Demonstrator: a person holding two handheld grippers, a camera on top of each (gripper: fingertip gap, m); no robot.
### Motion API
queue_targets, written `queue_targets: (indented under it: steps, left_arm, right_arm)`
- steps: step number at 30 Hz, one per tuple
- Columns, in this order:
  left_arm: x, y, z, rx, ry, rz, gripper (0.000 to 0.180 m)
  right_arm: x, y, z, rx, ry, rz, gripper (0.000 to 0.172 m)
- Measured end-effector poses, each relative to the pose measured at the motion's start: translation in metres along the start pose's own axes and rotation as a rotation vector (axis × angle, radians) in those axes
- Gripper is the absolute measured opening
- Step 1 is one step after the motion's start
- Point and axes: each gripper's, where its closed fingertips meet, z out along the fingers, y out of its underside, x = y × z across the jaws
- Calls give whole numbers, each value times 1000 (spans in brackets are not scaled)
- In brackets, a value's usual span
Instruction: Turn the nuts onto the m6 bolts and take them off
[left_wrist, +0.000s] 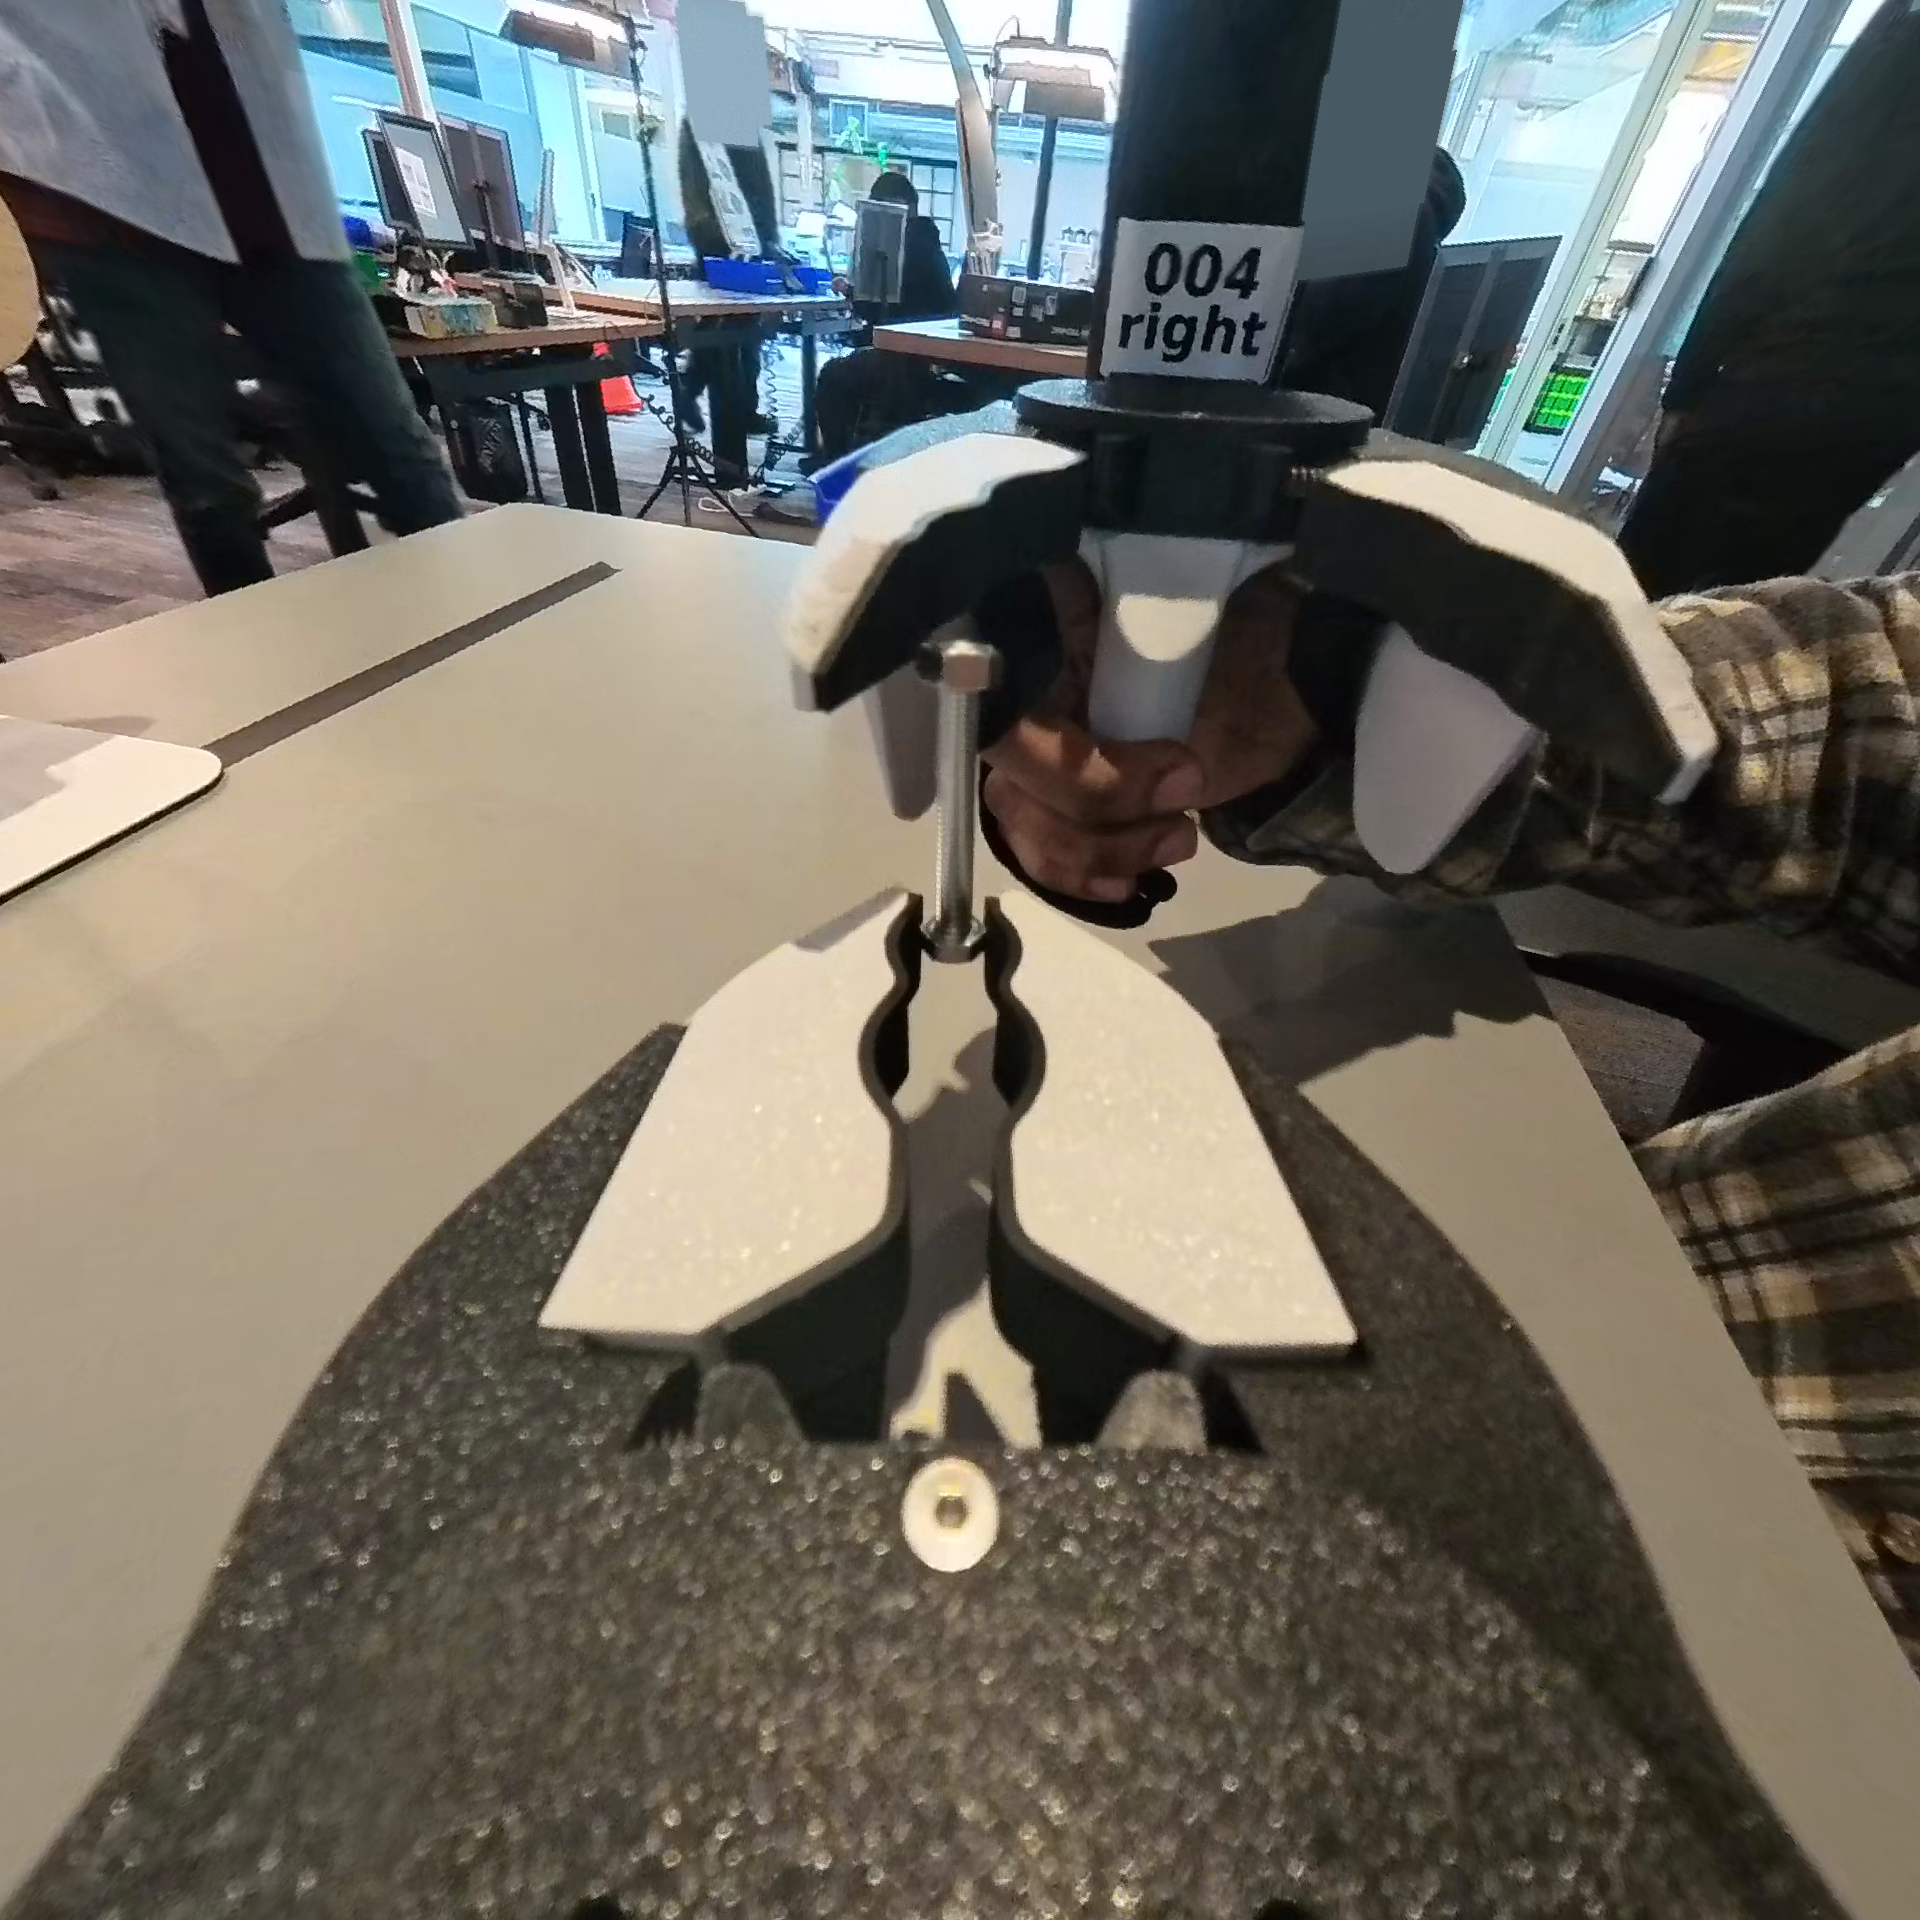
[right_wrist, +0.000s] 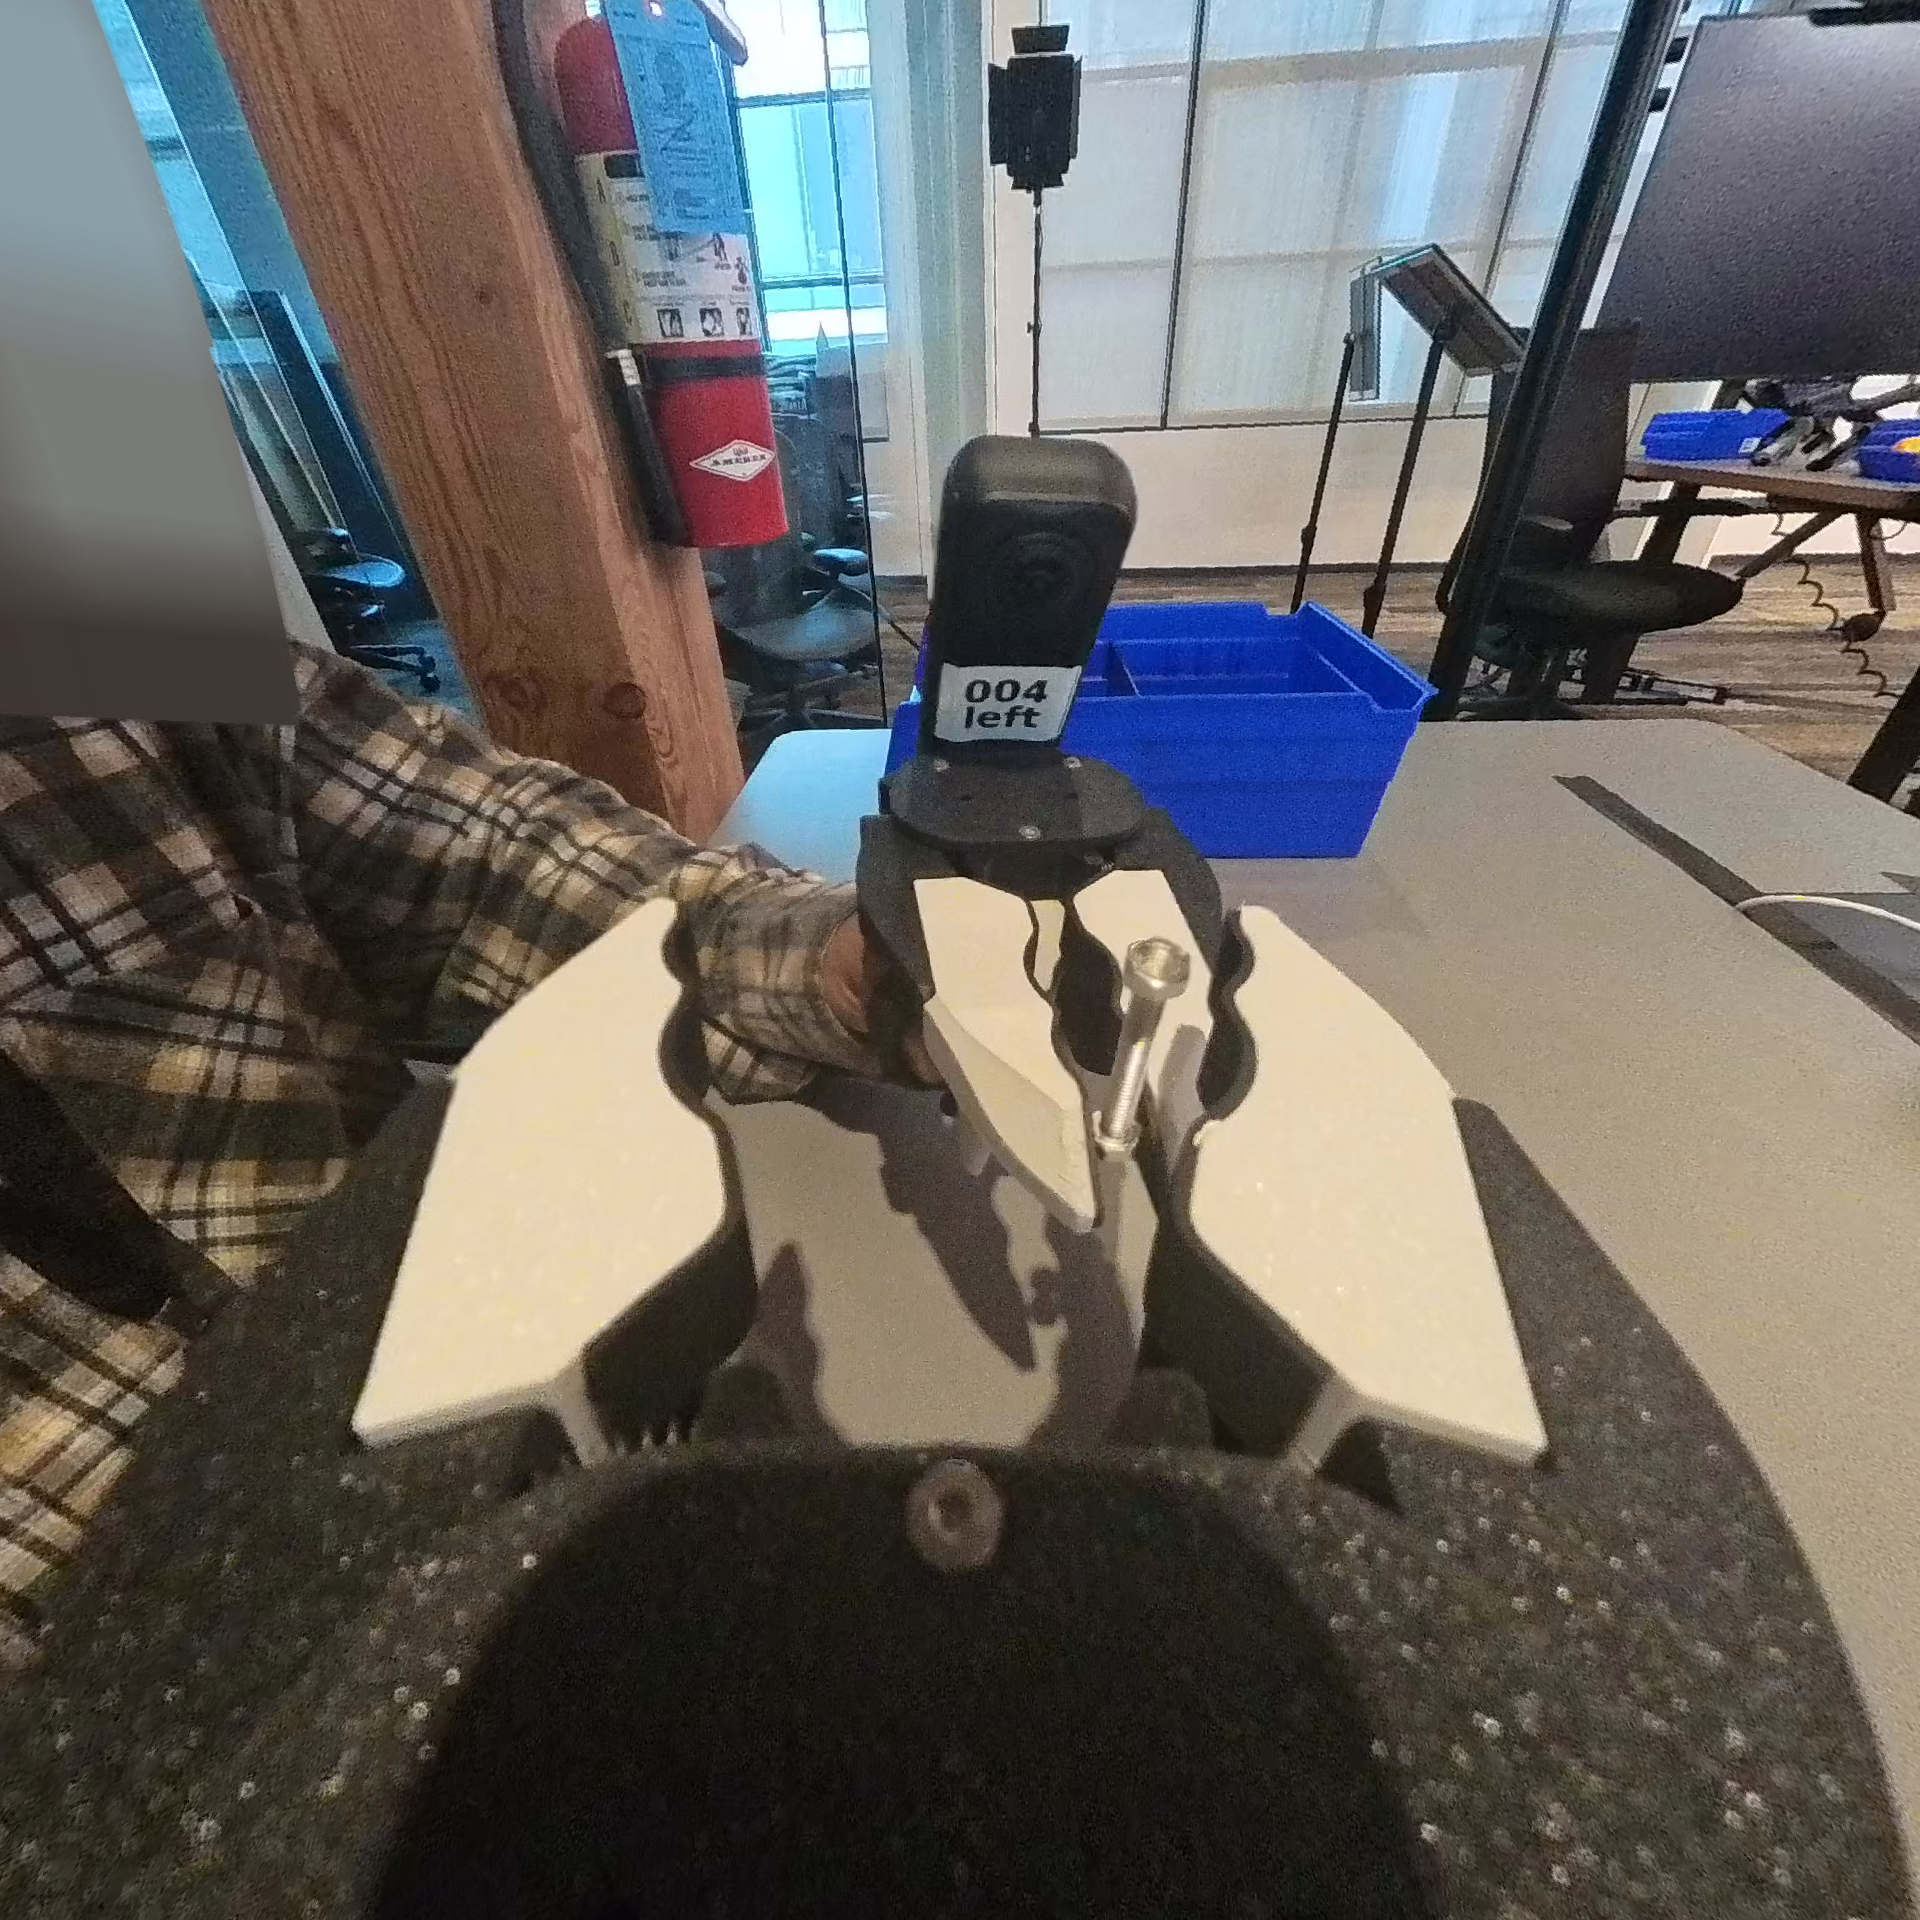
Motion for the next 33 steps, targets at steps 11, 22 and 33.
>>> queue_targets:
  steps: [11,22,33]
  left_arm:
    - [-2,0,-1,5,-3,-12,11]
    - [-1,-1,0,6,1,-15,11]
    - [-1,-1,0,10,7,-20,11]
  right_arm:
    - [-1,0,-3,0,4,-7,92]
    - [-1,3,-3,-22,3,-16,90]
    - [4,-2,-9,-12,32,-19,92]
